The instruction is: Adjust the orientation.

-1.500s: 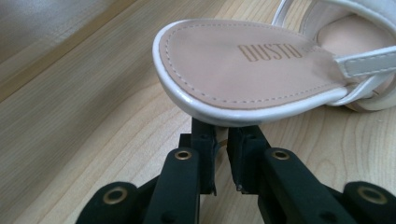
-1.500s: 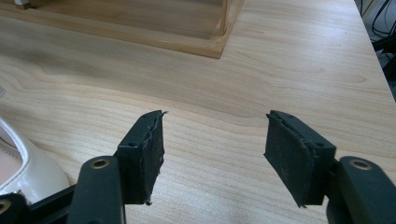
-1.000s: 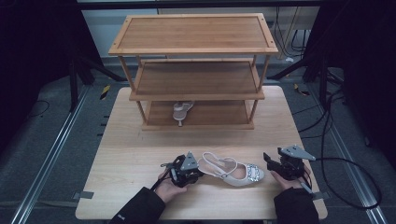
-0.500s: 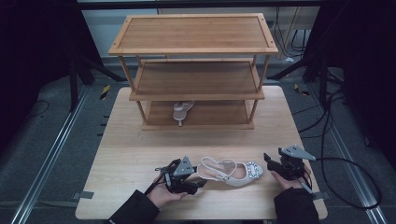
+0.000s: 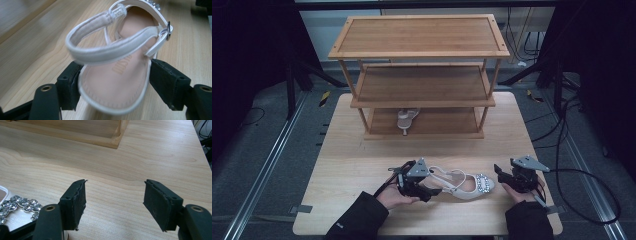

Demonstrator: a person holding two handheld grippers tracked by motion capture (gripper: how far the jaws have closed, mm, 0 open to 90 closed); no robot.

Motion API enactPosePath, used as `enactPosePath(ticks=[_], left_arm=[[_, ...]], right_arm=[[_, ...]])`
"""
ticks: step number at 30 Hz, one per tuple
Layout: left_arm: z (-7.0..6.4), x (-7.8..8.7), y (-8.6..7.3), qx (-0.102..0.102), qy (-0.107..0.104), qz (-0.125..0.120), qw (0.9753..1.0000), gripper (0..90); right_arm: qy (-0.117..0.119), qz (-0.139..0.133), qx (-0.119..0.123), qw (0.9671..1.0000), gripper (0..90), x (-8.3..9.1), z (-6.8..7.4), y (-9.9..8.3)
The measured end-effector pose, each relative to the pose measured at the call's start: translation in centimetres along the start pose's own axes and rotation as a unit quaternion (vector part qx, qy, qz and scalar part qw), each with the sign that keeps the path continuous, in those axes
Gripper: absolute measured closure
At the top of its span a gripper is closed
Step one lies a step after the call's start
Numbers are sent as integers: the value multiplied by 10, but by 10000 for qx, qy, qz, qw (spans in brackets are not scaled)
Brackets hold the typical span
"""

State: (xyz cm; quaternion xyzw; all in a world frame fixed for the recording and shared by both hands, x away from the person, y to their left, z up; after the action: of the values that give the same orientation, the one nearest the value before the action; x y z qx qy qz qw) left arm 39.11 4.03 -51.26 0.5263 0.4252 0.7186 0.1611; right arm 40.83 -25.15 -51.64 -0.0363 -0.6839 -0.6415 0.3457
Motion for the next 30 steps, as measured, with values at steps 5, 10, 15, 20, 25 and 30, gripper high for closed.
enactPosePath(ticks=[5,10,15,20,25,30], left_arm=[[-1,-2,4,24,-289,-76,9996,254],[-4,-4,4,-97,-346,-37,9993,194],[-6,-12,3,-109,-296,69,9995,192],[-6,-23,5,-39,-323,173,9993,201],[-6,-22,5,-29,-453,208,9988,245],[-8,-17,3,123,-540,284,9981,294]], right_arm=[[9,11,-14,10000,327,-1,0,0],[11,30,-13,10000,319,-1,-1,-1],[7,58,-10,10000,313,-2,-1,-1],[1,41,-3,10000,313,-2,-2,-1],[1,48,-5,10000,313,-3,-2,-1],[-8,48,-4,10000,316,-3,-2,-1]])
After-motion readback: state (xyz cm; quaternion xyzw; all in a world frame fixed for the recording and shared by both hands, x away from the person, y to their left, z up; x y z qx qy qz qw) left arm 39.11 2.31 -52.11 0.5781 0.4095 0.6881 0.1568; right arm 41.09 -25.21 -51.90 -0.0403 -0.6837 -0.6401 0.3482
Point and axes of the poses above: each handheld gripper's, and its own axes: x roughly backward along the jaws, y roughly out of its top, z roughly to its left, the point moved 6 cm from there along -x, roughly forward along the jaws, and after that the axes turned 9 degrees about y, right-handed, at the moved point
